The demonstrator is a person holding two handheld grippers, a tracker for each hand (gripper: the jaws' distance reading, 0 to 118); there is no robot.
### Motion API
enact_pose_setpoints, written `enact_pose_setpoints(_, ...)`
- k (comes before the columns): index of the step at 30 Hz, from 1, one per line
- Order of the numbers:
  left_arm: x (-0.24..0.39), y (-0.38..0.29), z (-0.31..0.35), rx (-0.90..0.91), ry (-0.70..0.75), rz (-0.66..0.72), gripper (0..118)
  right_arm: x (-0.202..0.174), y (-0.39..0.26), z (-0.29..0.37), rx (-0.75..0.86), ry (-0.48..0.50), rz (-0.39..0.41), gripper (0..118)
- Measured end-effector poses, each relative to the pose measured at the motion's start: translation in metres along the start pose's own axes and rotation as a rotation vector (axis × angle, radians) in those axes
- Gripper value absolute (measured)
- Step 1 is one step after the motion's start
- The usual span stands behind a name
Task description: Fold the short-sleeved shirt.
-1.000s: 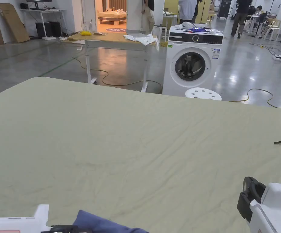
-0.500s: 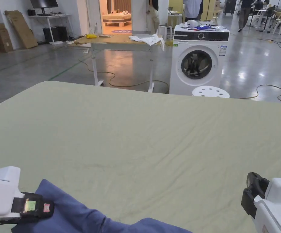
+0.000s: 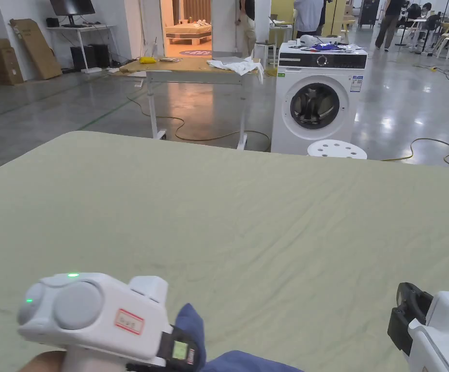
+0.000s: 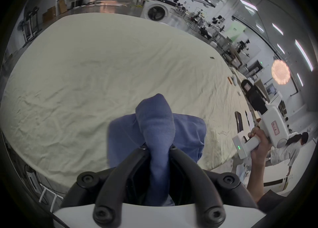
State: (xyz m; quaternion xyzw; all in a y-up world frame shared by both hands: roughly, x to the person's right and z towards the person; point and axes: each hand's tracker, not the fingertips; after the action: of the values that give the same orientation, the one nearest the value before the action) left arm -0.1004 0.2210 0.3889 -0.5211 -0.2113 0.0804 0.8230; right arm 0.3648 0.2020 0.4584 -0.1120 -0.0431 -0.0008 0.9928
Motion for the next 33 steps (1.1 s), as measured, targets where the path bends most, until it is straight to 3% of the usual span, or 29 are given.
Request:
enact_pose_setpoints(8, 0.050, 0.001, -0.075, -0.078, 0.006, -0.015, 13, 0.011, -0.002, 0.004, -0.009, -0.025, -0.010, 1)
enact_pose_setpoints(16, 0.068, -0.001, -0.101, -0.056, 0.022, -0.007, 14, 0.018, -0.004, 0.007, -0.015, -0.044, -0.006, 1)
enact_pose_setpoints(18, 0.067, 0.000, -0.105, -0.052, 0.012, -0.007, 24, 0.018, -0.005, 0.008, -0.019, -0.047, -0.007, 1)
enact_pose_setpoints(20, 0.063, -0.002, -0.112, -0.047, -0.049, -0.001, 52, 0.019, -0.005, 0.008, -0.021, -0.046, -0.009, 1)
enact_pose_setpoints(24, 0.050, -0.010, -0.112, -0.011, -0.189, 0.049, 60, 0.020, -0.007, 0.010, -0.022, -0.050, -0.007, 1)
enact_pose_setpoints(27, 0.037, -0.014, -0.111, 0.065, -0.281, 0.071, 55, 0.022, -0.008, 0.012, -0.024, -0.055, -0.010, 1)
enact_pose_setpoints(30, 0.026, -0.023, -0.123, 0.055, -0.305, 0.139, 21, 0.023, -0.008, 0.013, -0.028, -0.060, -0.011, 1)
enact_pose_setpoints(33, 0.026, -0.029, -0.148, -0.020, -0.312, 0.134, 10, 0.023, -0.011, 0.013, -0.033, -0.061, -0.012, 1)
